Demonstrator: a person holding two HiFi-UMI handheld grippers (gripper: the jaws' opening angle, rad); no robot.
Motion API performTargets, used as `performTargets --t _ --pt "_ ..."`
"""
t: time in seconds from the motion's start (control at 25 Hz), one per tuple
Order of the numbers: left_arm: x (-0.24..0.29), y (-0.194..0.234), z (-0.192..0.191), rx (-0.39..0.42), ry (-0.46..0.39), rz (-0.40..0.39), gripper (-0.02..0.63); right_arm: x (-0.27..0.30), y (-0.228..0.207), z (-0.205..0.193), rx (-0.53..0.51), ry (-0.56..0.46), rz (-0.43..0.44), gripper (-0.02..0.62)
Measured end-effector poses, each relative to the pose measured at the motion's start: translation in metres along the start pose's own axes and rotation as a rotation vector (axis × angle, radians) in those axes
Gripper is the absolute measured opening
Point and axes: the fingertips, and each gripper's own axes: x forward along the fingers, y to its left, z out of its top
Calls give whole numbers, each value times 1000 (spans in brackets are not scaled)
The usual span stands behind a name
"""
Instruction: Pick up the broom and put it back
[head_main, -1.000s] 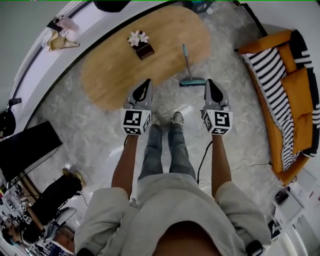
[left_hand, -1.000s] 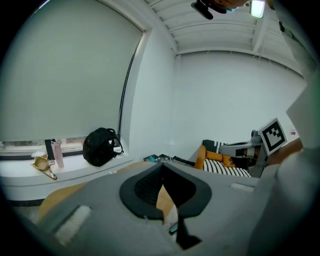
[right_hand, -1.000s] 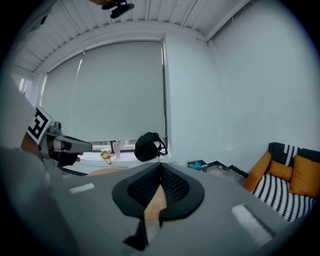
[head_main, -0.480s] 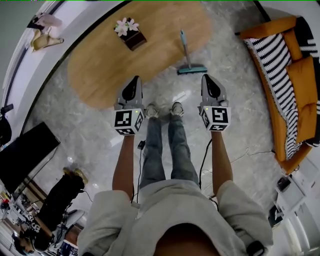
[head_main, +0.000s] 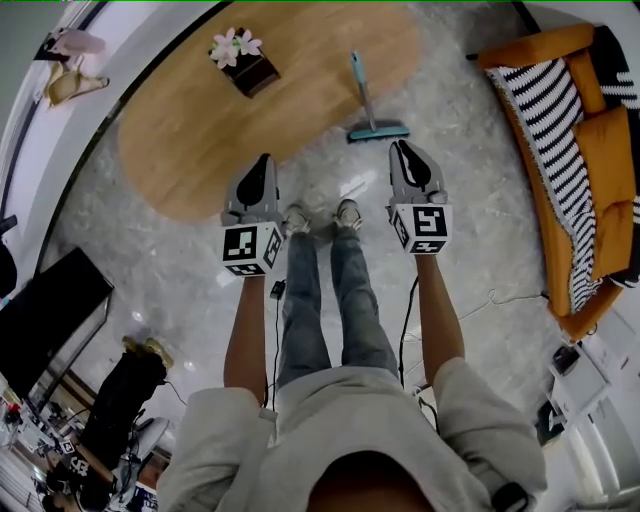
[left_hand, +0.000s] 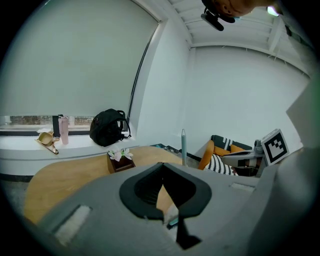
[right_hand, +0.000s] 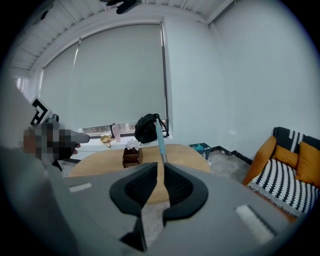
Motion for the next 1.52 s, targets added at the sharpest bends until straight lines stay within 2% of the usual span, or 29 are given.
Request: performTargets --t 0.32,0.72,1.0,1.24,1.52 --pt "4 4 -5 -9 3 7 2 47 -1 -6 -18 14 24 149" --pt "7 14 -11 -13 13 14 2 111 -4 -14 -15 38 29 202" --pt "8 17 -14 -13 22 18 2 146 -8 -24 -20 92 25 202" --pt "8 21 -19 -18 35 22 2 167 -9 -27 -69 125 35 192" --pt "9 26 -21 -18 39 31 2 172 -5 -35 -98 154 39 103"
